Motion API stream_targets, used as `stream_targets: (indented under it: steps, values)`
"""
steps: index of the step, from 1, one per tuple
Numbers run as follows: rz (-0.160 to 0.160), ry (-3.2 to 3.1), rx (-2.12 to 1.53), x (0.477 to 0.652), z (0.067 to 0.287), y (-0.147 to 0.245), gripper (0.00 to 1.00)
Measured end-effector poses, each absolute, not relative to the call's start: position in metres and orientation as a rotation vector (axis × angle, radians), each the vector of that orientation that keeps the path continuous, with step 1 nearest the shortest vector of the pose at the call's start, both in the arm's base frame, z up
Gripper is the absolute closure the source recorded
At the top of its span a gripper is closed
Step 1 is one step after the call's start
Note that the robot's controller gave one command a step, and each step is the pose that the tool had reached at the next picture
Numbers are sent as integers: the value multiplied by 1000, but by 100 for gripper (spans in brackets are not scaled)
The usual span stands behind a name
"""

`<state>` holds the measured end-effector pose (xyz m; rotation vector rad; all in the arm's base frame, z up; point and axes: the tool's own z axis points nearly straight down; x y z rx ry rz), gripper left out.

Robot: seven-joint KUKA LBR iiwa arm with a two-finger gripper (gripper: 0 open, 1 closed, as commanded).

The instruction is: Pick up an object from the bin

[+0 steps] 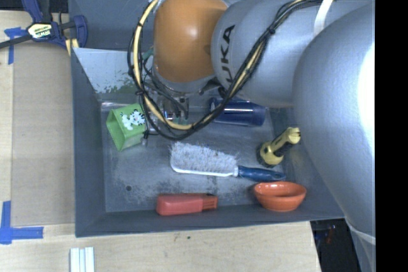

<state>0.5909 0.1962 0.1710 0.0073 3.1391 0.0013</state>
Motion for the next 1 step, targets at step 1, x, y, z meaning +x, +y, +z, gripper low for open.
stream_targets:
  steps: [1]
  values:
    - [1,3139,7,591,171,196,0]
